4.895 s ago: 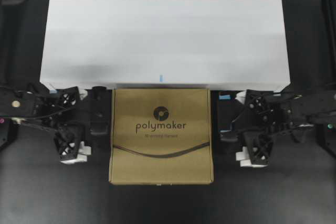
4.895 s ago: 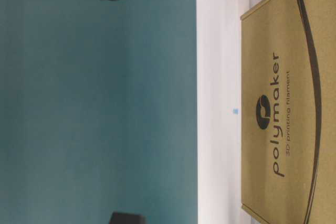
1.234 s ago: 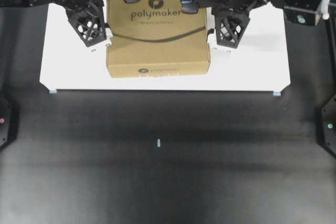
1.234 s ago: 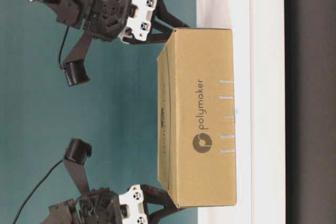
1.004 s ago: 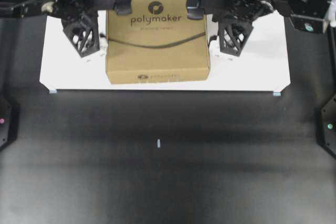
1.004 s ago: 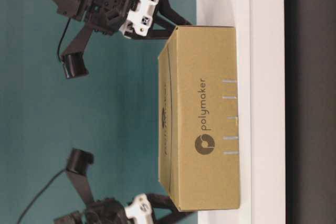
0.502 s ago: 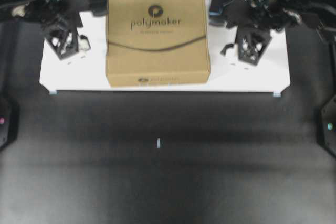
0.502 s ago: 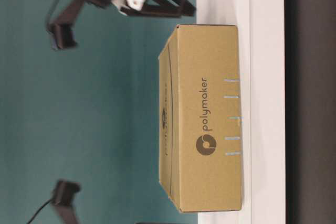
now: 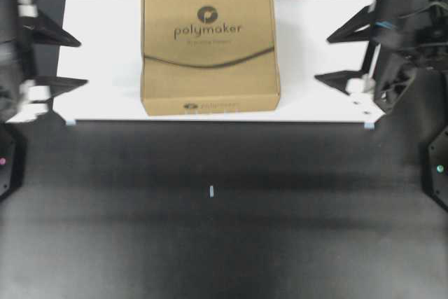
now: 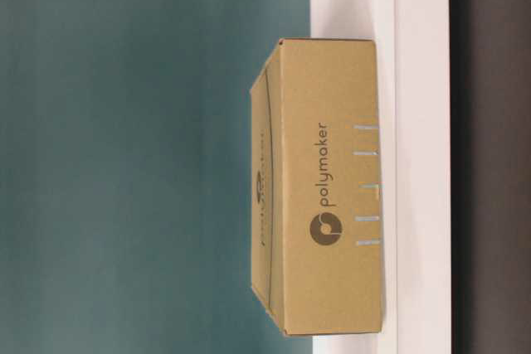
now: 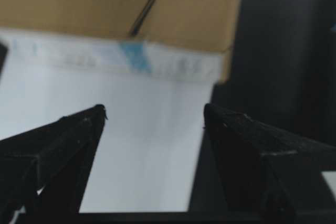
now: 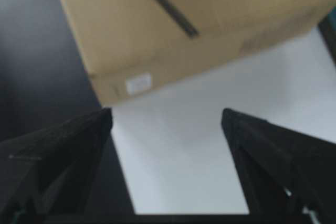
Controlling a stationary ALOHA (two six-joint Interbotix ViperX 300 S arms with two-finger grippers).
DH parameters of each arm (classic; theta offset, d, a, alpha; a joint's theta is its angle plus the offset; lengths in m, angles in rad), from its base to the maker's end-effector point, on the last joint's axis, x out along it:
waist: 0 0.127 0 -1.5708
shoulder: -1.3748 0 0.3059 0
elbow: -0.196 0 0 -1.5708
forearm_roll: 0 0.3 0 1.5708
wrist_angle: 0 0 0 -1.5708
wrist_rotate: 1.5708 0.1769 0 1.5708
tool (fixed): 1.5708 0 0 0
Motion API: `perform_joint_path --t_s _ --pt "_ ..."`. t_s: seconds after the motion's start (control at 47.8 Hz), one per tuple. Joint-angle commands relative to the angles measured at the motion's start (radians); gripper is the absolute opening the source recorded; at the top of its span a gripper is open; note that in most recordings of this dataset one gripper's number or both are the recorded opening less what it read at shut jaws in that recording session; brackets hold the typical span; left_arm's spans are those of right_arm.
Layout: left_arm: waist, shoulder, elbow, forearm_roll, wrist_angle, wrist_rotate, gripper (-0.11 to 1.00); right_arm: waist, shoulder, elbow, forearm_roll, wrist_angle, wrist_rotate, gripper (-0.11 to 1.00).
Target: Place the cardboard box on the stand after clamping it between your arms.
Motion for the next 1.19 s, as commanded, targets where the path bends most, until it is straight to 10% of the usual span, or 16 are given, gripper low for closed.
perform_joint_path --t_s 0.0,0.607,1.172 --pt "-0.041 -0.083 0.009 0.0 -0.02 -0.003 0.74 0.031 -0.081 0.034 0.002 -0.067 0.021 0.8" --pt "-0.179 -0.278 0.084 -0.002 -0.035 -0.095 0.74 0.166 -0.503 0.262 0.002 -0.161 0.058 0.8" --pt "-0.268 -0.282 0.141 -0.002 -0.135 -0.123 0.74 0.212 -0.56 0.333 0.002 -0.23 0.144 0.79"
